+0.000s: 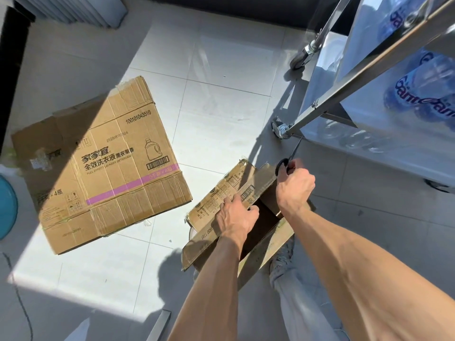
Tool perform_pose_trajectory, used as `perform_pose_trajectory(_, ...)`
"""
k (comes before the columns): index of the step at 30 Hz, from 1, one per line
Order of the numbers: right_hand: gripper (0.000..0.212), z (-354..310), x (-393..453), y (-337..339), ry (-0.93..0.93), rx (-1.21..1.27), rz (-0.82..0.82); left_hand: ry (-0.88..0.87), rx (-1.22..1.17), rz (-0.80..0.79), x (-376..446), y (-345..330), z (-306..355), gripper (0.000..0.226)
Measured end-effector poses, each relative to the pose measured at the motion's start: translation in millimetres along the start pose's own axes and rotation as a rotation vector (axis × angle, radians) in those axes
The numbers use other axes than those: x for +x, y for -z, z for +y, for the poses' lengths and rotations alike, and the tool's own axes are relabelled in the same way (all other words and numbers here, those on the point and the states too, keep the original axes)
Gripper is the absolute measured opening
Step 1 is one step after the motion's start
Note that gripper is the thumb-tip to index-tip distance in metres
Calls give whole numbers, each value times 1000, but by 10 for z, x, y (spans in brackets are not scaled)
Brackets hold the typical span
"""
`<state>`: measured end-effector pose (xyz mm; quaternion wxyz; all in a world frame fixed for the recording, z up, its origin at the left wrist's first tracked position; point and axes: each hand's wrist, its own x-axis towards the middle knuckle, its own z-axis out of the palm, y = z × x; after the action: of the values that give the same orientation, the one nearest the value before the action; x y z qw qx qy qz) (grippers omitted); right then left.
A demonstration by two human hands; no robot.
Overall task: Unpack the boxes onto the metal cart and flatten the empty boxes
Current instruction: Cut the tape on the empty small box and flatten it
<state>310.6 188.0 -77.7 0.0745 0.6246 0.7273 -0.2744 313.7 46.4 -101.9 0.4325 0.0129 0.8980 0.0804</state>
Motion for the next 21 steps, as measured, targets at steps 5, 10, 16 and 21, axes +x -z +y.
perform_pose_trajectory(5,19,-27,43,99,-23,76,80,-16,81,-80,-32,55,103,70)
perform_pose_trajectory(10,15,-55,-5,163,-7,84,89,-25,12,-74,-177,114,198,51)
perform_pose_trajectory(16,9,-208,-120,409,-195,236,155,-30,14,-103,-441,272,278,33)
perform_pose_trajectory(21,22,-476,90,755,-308,262,273,-51,-56,-86,-557,396,364,29)
